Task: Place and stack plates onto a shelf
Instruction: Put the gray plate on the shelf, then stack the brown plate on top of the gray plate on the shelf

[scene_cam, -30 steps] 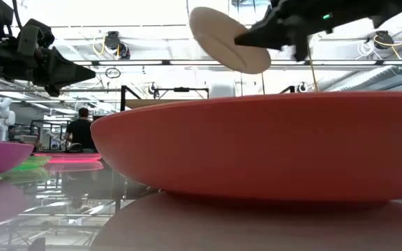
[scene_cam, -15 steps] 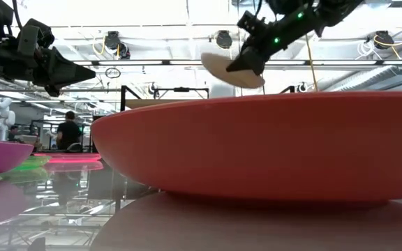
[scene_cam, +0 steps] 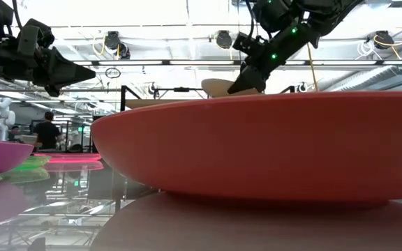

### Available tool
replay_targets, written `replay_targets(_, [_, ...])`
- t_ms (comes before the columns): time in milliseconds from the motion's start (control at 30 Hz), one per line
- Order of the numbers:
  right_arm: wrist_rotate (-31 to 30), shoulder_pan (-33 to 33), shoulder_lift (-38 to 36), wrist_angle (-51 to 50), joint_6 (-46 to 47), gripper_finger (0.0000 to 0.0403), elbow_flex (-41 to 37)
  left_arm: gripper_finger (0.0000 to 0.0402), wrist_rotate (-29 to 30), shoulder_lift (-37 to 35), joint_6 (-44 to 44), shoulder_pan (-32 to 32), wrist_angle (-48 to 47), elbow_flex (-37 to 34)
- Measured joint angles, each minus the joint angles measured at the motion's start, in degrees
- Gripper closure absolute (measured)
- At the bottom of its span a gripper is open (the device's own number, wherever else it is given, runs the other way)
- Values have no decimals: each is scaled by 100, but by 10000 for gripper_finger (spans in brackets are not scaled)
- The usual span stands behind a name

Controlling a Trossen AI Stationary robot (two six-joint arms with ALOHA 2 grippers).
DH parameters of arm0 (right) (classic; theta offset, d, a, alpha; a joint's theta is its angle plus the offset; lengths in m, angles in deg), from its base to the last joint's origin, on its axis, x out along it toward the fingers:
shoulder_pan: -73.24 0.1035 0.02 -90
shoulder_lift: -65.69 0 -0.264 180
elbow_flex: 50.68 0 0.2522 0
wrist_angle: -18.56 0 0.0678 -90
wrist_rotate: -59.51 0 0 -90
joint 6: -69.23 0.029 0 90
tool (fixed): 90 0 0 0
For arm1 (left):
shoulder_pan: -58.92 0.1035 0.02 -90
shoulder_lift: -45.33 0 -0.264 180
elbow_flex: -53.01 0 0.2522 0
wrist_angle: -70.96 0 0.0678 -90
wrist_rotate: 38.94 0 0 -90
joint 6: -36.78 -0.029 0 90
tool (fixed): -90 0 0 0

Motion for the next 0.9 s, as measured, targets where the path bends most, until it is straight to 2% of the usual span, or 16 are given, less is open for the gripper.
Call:
replay_targets(533, [-7,208,104,180,-224,315,3,389,0,0,0,-1,0,0])
replay_targets(900, [-120,873,-229,549,-90,252,-9,389,-2,0,1,-1,0,0])
